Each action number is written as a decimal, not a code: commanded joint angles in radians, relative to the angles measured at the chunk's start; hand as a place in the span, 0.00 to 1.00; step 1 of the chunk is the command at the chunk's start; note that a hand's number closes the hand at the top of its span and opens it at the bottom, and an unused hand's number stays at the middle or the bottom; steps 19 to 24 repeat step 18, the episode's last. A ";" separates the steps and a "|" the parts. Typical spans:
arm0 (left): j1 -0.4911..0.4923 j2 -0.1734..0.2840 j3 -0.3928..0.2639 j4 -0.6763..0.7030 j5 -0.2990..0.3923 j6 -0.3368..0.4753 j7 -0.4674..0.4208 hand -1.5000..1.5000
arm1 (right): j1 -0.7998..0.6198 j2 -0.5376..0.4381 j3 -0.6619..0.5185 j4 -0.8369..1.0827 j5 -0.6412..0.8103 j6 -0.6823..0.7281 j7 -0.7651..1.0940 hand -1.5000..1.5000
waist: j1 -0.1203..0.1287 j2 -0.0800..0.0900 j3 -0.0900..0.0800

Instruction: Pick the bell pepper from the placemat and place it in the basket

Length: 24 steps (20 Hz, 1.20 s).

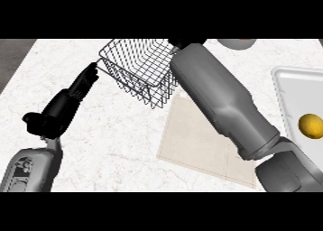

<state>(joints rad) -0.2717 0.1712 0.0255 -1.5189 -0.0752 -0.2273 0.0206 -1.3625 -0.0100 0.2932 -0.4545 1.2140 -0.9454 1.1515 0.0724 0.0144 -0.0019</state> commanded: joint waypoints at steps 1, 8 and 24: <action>0.001 0.001 0.006 -0.009 0.002 0.003 0.011 0.50 | -0.002 0.009 0.007 0.027 0.020 -0.123 0.183 0.00 | 0.000 -0.002 0.000; 0.035 -0.007 0.000 0.002 -0.003 0.000 -0.025 0.50 | -0.056 0.010 -0.001 0.024 0.008 -0.167 0.142 0.00 | -0.006 -0.003 0.000; 0.035 0.000 0.025 0.001 0.001 0.012 -0.009 0.50 | 0.019 0.010 -0.141 -0.085 -0.073 -0.346 0.120 0.00 | -0.050 -0.014 0.001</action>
